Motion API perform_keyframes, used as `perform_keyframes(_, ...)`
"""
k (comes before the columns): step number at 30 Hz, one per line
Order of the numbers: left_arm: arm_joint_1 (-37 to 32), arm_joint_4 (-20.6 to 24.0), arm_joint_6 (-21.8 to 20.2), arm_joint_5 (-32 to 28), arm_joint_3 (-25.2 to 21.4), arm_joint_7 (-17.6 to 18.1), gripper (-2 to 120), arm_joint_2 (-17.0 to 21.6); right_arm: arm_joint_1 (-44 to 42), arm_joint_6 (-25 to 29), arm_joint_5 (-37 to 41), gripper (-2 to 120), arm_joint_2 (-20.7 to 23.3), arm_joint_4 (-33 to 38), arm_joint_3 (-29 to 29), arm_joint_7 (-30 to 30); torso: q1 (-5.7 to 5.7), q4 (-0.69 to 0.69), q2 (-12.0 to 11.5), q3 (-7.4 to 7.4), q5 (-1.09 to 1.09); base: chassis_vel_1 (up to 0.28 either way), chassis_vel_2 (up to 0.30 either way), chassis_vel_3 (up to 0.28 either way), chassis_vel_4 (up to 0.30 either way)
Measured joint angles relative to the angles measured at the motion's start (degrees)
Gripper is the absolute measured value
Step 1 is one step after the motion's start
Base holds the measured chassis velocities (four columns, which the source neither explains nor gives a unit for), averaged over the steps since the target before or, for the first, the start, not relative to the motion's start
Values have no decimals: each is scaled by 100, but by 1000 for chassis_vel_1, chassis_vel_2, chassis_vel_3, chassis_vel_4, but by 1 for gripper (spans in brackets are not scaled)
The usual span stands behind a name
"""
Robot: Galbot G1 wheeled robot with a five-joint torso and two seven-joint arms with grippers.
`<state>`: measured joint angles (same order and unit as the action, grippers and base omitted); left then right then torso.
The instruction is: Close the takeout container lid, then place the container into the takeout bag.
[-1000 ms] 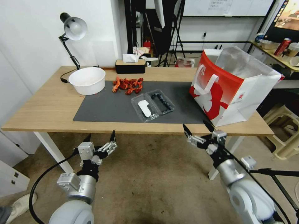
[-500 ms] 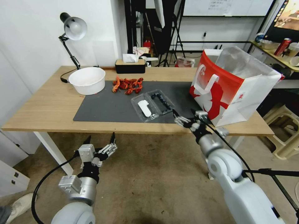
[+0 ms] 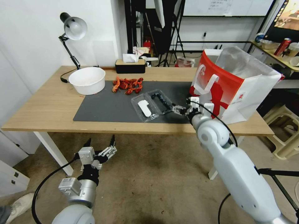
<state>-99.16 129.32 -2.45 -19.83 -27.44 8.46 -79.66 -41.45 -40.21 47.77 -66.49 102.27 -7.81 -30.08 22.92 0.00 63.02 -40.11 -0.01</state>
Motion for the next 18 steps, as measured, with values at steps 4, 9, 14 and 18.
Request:
perform_keyframes(4,1,-11,13,-4,-9,-2,100,10,254,-193,-23,100,-19,-212,203,-233,0,0,0,0,0,0,0,0,0)
perform_keyframes(9,2,-16,17,-10,-22,-2,100,18,360,-213,-98,100,-9,-371,368,-306,0,0,0,0,1,0,0,0,0)
perform_keyframes(14,-8,-10,6,-18,-20,-5,100,17,392,-212,-123,100,12,-446,478,-305,0,-1,0,1,1,0,0,0,0)
perform_keyframes(18,-25,19,-7,-9,-16,-3,100,41,441,-208,-97,100,15,-495,482,-332,0,0,0,1,1,0,0,0,0)
